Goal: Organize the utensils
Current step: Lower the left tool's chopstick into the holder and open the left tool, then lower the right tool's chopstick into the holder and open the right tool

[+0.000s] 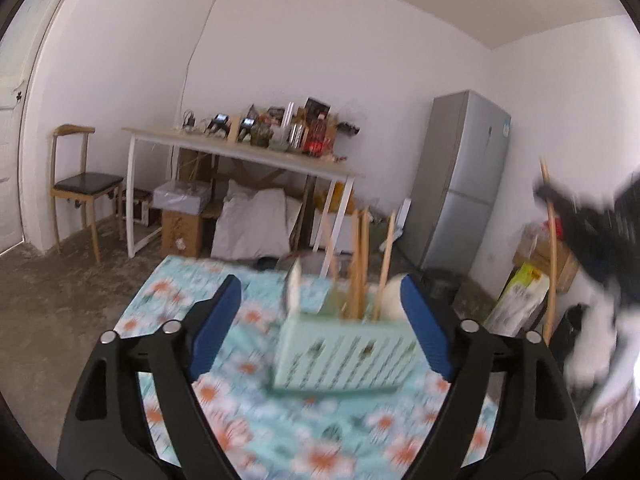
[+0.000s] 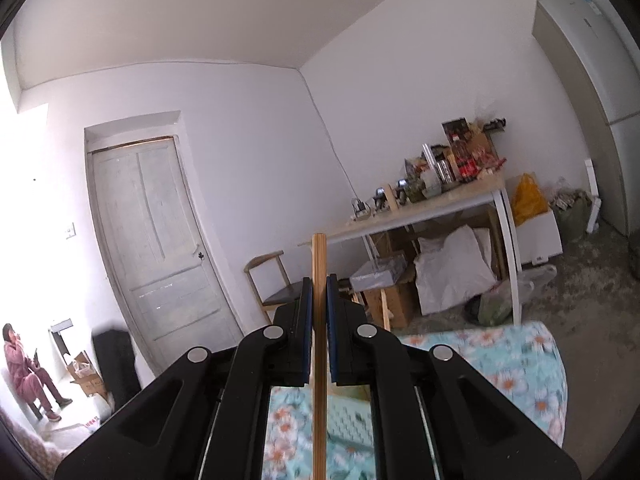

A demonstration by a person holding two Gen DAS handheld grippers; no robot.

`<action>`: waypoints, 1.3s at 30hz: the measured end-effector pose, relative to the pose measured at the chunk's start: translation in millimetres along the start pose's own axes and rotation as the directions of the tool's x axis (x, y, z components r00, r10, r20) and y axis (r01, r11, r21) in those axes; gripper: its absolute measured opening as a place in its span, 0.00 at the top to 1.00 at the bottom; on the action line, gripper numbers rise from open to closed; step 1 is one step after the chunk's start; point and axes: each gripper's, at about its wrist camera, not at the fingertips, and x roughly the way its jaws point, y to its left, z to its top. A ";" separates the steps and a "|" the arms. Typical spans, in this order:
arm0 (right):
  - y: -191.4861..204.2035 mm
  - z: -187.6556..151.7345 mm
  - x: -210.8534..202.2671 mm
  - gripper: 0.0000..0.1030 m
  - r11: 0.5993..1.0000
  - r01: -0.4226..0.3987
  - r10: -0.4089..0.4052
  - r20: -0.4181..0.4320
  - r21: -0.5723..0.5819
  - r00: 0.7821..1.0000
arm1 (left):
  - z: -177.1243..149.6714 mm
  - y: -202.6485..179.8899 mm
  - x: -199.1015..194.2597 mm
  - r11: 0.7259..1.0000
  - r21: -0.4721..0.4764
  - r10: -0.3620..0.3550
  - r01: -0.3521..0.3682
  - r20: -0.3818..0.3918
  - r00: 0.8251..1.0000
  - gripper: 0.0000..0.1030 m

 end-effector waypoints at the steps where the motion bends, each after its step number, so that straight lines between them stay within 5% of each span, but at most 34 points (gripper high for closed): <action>1: 2.6 6.5 8.1 0.93 1.000 -0.001 0.001 0.010 -0.014 1.000 | -7.1 5.2 -3.6 1.000 0.002 0.007 -0.007 -0.017 1.000 0.19; 15: 22.5 57.8 108.3 0.94 0.992 0.067 -0.052 0.134 -0.106 0.990 | -72.9 99.9 -58.3 0.978 -0.088 0.174 -0.187 -0.136 0.975 0.15; 27: 10.7 15.3 176.4 0.93 0.957 0.242 -0.230 0.093 -0.158 0.969 | -86.6 139.7 -70.3 0.952 -0.186 0.214 -0.242 -0.157 0.964 0.15; 39: 9.4 1.9 174.3 0.92 0.938 0.294 -0.289 0.054 -0.185 0.956 | -84.8 140.7 -74.7 0.951 -0.200 0.209 -0.236 -0.149 0.967 0.15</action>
